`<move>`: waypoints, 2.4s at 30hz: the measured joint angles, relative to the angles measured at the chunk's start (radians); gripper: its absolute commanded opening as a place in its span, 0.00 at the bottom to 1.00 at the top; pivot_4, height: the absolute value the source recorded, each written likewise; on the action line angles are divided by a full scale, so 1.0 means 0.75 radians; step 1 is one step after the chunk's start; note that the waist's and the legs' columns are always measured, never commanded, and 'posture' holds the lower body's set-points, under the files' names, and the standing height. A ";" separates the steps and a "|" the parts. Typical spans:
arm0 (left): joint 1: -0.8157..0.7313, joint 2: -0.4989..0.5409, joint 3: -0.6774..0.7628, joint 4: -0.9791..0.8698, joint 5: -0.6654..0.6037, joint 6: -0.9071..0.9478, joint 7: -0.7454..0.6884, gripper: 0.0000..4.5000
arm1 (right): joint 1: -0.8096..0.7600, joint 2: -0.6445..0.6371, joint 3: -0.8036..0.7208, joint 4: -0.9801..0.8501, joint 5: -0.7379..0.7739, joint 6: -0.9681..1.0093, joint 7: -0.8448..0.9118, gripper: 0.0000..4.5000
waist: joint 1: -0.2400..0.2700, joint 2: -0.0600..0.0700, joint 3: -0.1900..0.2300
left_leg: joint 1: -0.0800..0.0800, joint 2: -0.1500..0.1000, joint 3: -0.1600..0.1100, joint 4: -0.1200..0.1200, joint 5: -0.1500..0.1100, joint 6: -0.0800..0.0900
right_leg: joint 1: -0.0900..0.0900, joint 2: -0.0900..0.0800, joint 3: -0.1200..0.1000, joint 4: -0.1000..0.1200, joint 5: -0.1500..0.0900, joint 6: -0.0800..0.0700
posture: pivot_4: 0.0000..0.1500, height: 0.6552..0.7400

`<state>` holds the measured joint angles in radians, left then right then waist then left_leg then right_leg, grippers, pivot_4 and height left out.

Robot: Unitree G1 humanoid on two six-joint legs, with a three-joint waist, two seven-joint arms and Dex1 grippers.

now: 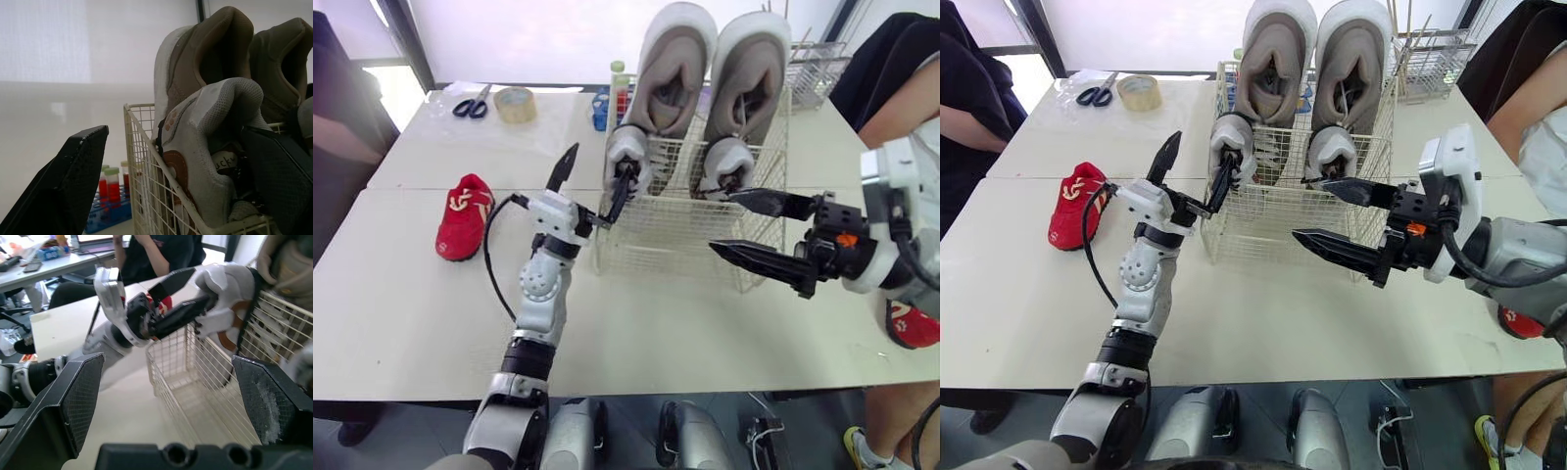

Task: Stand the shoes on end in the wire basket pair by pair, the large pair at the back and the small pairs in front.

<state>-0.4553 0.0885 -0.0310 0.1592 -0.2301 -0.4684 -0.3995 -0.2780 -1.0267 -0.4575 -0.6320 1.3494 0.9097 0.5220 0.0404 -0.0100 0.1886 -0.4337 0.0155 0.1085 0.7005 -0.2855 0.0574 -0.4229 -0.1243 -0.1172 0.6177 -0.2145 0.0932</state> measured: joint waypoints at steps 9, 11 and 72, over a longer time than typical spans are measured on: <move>0.003 0.543 0.177 -0.590 -0.787 1.032 -0.129 0.99 | 0.131 -0.067 -0.291 0.089 0.065 0.040 -0.002 1.00 | -0.004 0.002 0.000 | 0.000 0.002 -0.002 -0.001 0.002 -0.004 | -0.001 0.005 0.001 0.003 0.000 0.000 | 1.00 1.00; -0.019 0.646 0.243 -0.615 -0.946 1.201 -0.154 0.99 | 0.170 -0.078 -0.348 0.101 0.064 0.060 0.000 1.00 | -0.002 0.002 0.000 | 0.000 0.002 -0.002 -0.001 0.002 -0.004 | -0.001 0.006 0.000 0.002 0.000 0.000 | 1.00 1.00; -0.018 0.781 0.131 -0.957 -1.514 1.949 -0.213 0.99 | 0.713 0.638 -0.416 0.517 -1.203 -0.303 -0.430 1.00 | -0.004 0.022 -0.009 | 0.003 0.000 0.003 -0.004 0.009 -0.015 | -0.002 0.008 0.007 0.002 -0.006 -0.003 | 1.00 1.00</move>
<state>-0.4691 0.6744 0.0674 -0.5585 -1.3653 0.9936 -0.5592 0.2569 -0.5480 -0.7692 -0.2444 0.4473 0.6826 0.1993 0.0373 0.0068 0.1817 -0.4314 0.0154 0.1106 0.6974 -0.2790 0.0458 -0.4243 -0.1181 -0.1117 0.6194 -0.2191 0.0913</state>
